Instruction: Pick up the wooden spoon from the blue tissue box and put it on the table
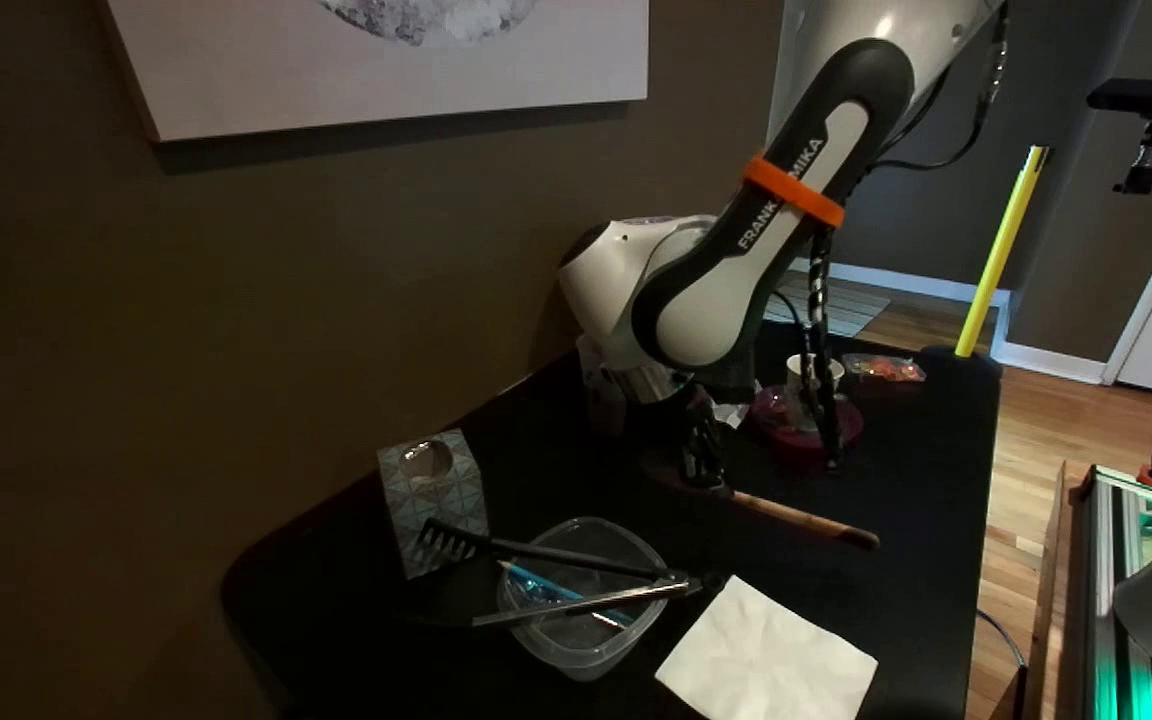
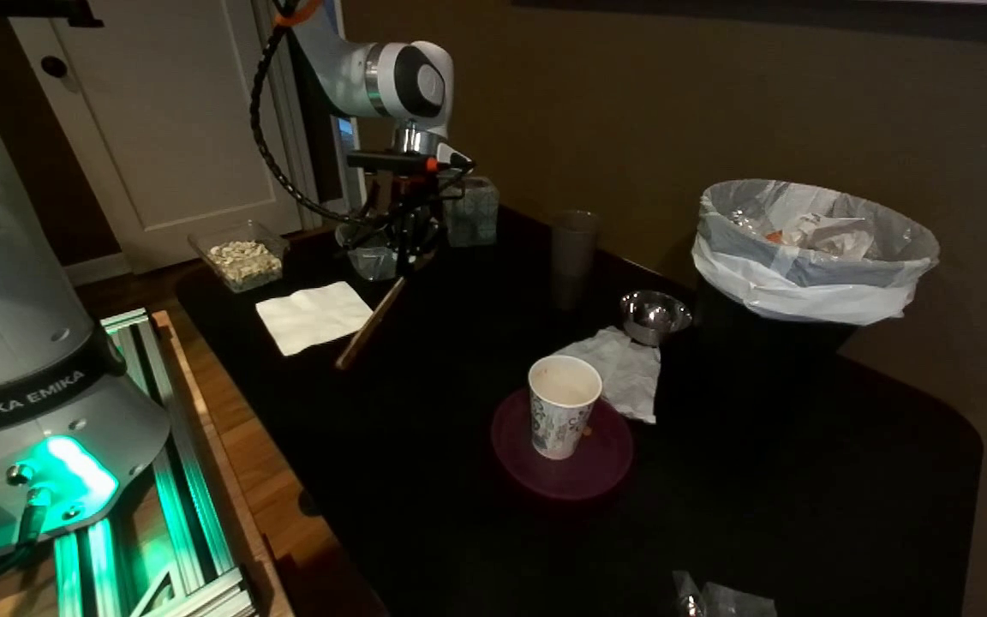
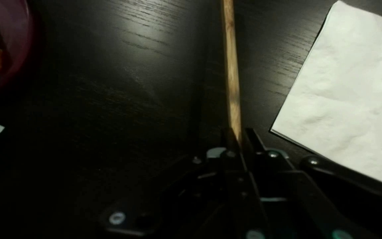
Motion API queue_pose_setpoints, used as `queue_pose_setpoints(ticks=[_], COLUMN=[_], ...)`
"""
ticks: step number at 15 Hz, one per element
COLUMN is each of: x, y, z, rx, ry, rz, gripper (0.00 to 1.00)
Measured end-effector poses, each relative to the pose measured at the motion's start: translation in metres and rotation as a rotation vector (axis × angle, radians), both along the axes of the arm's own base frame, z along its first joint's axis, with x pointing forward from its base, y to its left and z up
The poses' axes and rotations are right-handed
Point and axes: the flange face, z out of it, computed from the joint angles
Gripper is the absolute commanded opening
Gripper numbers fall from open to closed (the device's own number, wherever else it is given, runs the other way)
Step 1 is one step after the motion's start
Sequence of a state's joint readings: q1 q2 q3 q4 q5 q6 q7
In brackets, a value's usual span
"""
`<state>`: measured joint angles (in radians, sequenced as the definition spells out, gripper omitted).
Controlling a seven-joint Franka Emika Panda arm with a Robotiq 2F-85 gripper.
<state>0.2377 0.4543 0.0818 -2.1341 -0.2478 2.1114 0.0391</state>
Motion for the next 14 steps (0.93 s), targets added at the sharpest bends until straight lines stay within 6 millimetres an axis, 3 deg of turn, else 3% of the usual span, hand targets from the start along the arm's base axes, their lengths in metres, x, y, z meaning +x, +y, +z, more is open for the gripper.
queue_pose_setpoints(ticks=[8, 9, 11, 14], x=[0.013, 0.014, 0.017, 0.027], y=[0.015, 0.017, 0.019, 0.021], z=[-0.062, -0.067, -0.073, -0.067], rx=[-0.026, -0.032, -0.045, -0.039], ry=[0.055, 0.068, 0.088, 0.086], rz=[-0.031, -0.031, -0.034, -0.047], gripper=[0.02, 0.35, 0.42, 0.64])
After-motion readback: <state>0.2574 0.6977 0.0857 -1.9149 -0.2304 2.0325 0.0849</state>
